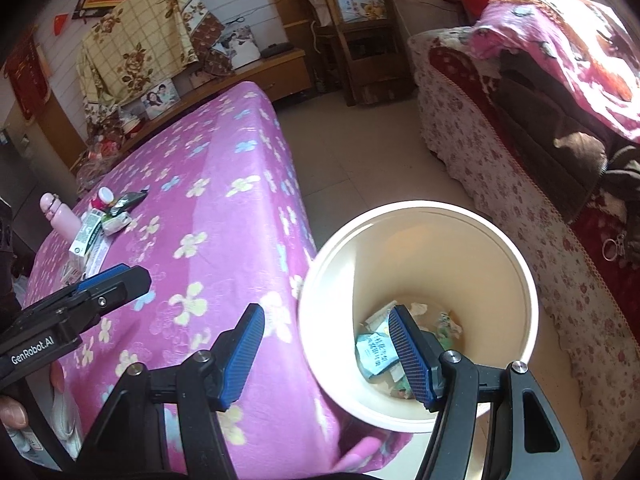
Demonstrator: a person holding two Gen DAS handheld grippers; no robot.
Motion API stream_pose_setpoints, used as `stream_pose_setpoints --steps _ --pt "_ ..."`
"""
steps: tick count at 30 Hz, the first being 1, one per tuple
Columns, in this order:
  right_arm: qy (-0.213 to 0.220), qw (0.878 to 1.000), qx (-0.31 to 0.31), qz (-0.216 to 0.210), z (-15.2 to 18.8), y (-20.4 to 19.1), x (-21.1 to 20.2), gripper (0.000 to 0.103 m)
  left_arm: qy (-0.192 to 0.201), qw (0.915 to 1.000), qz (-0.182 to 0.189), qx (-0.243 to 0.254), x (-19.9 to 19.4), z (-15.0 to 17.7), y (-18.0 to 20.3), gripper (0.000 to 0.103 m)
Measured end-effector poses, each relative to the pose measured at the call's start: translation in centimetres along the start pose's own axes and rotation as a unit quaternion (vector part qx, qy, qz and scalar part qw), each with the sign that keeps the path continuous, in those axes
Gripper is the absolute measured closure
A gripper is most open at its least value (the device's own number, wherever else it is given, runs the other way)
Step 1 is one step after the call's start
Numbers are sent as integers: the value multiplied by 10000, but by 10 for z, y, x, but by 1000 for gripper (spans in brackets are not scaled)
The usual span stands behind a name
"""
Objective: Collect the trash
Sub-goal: 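Move both open tools back over the table toward the remaining trash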
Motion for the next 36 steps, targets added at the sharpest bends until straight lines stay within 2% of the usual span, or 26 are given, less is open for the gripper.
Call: stream_pose_setpoints --steps 4,12,16,20,25,28,31,36 --pt "-78 9996 -162 -200 3 -27 8 34 12 9997 -211 -147 -14 11 -28 42" --pt "-467 9950 -507 -719 15 -101 35 34 1 9945 -704 -773 -50 44 -115 42" --pt "-646 9904 -696 -1001 20 -143 48 34 -43 9883 -1092 -1063 -72 64 -171 42" --pt "-828 9840 -987 -1233 25 -187 60 35 -88 9757 -1635 -1459 -93 80 -235 41" --pt "-829 9797 -1243 -1337 20 -235 77 35 -113 9561 -2298 -1816 -103 73 -307 41" --pt "-892 9765 -1360 -1413 9 -257 94 35 -124 9472 -2523 -1973 -100 65 -339 41" --pt "-927 9734 -1412 -1547 -7 -276 112 35 -119 9432 -2564 -2109 -90 55 -364 41" --pt "-988 9751 -1137 -1627 -42 -294 144 35 -165 9431 -2517 -2166 -71 45 -387 41"
Point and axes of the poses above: each gripper's, at about its wrist camera, not at the fingertips, and x roughly the way its jaws point, y to its right, z to its underside, the point moved 1 cm from there along x, roughly the way its jaws point, and after that the axes turned 10 degrees about x, right-handed, at the moved point
